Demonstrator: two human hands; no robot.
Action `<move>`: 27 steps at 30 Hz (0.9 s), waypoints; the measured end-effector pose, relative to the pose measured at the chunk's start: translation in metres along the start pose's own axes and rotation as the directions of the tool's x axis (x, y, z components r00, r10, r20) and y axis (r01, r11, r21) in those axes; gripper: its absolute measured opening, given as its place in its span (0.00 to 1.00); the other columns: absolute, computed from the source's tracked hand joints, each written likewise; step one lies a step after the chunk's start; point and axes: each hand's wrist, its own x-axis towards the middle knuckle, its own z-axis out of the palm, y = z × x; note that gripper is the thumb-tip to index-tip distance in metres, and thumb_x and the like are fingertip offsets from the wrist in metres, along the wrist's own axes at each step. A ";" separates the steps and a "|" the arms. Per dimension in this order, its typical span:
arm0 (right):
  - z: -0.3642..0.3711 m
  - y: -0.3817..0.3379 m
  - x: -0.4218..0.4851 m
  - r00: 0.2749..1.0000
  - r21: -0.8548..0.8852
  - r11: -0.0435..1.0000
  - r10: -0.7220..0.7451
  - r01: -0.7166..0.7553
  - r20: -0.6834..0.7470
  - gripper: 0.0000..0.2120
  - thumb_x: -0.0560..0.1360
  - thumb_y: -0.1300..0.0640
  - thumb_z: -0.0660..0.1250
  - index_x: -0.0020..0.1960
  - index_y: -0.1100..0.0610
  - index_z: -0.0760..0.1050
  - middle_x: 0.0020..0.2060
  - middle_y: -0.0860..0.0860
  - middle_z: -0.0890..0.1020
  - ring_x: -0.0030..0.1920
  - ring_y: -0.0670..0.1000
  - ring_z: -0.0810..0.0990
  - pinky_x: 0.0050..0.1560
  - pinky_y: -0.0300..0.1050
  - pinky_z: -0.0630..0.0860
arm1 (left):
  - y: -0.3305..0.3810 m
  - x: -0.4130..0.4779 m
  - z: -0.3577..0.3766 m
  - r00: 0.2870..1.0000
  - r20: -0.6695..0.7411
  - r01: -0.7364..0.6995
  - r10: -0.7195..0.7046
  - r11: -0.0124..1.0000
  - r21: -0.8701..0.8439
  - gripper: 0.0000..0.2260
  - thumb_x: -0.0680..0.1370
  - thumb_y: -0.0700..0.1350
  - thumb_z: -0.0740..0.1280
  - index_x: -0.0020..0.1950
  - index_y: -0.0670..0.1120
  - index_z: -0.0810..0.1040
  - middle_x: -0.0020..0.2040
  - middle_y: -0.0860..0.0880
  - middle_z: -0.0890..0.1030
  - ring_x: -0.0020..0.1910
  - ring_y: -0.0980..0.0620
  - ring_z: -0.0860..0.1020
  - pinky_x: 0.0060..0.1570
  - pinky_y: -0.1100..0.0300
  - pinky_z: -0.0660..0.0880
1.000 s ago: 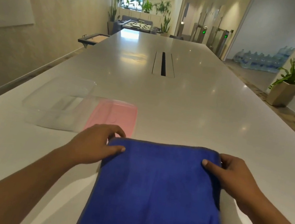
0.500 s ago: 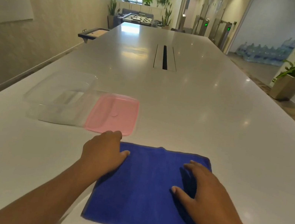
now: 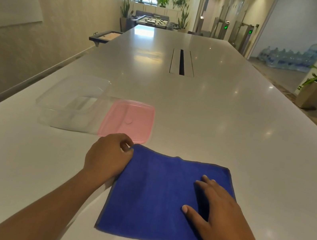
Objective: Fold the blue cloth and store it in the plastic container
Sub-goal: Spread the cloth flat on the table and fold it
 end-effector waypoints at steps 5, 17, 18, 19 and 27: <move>0.001 -0.001 0.000 1.000 -0.001 1.000 -0.017 0.017 -0.007 0.37 0.70 0.27 0.55 0.75 0.41 0.60 0.77 0.38 0.59 0.76 0.44 0.58 0.73 0.43 0.57 | 0.001 0.001 -0.013 0.997 -0.071 -0.027 0.024 0.999 -0.034 0.06 0.71 0.50 0.70 0.36 0.59 0.75 0.34 0.64 0.77 0.34 0.63 0.76 0.34 0.65 0.72; 0.007 -0.006 -0.007 0.996 -0.020 0.996 -0.085 0.085 -0.011 0.41 0.68 0.22 0.44 0.77 0.38 0.53 0.74 0.30 0.50 0.74 0.34 0.45 0.73 0.39 0.45 | 0.037 -0.017 0.006 0.938 0.089 -0.341 0.335 0.937 0.074 0.13 0.75 0.54 0.66 0.57 0.54 0.78 0.56 0.55 0.80 0.54 0.51 0.77 0.49 0.56 0.74; 0.009 -0.007 -0.008 0.994 -0.013 0.994 -0.107 0.107 0.022 0.41 0.68 0.22 0.44 0.77 0.38 0.51 0.74 0.29 0.48 0.75 0.34 0.44 0.74 0.38 0.44 | 0.044 -0.017 0.010 0.926 0.151 -0.354 0.345 0.934 0.039 0.15 0.75 0.57 0.65 0.59 0.54 0.77 0.58 0.55 0.80 0.55 0.52 0.77 0.51 0.55 0.75; 0.011 -0.007 -0.008 0.990 -0.022 0.991 -0.128 0.129 0.053 0.40 0.69 0.22 0.43 0.77 0.37 0.50 0.74 0.29 0.47 0.75 0.35 0.43 0.74 0.39 0.42 | 0.051 -0.016 0.014 0.908 0.216 -0.373 0.359 0.928 0.023 0.18 0.75 0.59 0.65 0.61 0.54 0.75 0.60 0.55 0.79 0.57 0.52 0.77 0.54 0.54 0.74; 0.006 0.015 0.002 0.975 -0.031 0.976 -0.218 0.217 -0.041 0.33 0.72 0.27 0.53 0.72 0.40 0.65 0.74 0.33 0.60 0.72 0.29 0.46 0.72 0.35 0.48 | 0.092 0.008 0.028 0.810 0.557 -0.308 0.184 0.941 0.137 0.25 0.69 0.65 0.69 0.56 0.47 0.78 0.52 0.49 0.82 0.47 0.48 0.80 0.49 0.48 0.78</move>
